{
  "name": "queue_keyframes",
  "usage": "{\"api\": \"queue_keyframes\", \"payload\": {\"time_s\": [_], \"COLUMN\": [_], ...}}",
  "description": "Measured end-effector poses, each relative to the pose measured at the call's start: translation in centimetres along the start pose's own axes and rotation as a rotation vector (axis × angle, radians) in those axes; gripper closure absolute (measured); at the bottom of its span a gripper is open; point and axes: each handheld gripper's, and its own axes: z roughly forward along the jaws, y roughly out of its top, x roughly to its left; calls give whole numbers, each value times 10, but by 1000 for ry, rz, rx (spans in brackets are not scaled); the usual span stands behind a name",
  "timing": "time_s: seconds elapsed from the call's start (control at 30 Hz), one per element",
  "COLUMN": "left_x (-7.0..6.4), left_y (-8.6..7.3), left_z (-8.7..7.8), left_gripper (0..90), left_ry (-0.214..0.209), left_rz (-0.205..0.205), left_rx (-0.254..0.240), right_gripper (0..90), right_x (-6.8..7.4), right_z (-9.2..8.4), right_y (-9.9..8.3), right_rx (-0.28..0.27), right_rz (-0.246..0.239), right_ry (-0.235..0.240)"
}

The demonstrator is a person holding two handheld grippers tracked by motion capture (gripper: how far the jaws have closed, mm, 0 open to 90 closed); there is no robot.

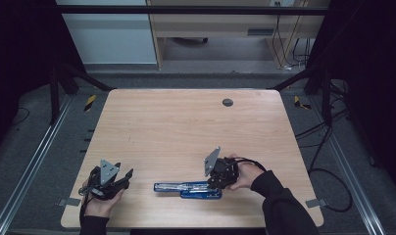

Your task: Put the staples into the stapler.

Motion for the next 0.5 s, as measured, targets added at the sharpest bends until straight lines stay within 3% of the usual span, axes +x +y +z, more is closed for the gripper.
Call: {"api": "queue_keyframes", "payload": {"time_s": [0.5], "left_x": [0], "left_y": [0], "left_z": [0], "left_gripper": [481], "left_ry": [-1], "left_rz": [2], "left_rx": [2], "right_gripper": [774], "right_x": [1], "right_z": [1], "right_y": [0], "right_rx": [10], "right_rz": [9], "right_ry": [-9]}}
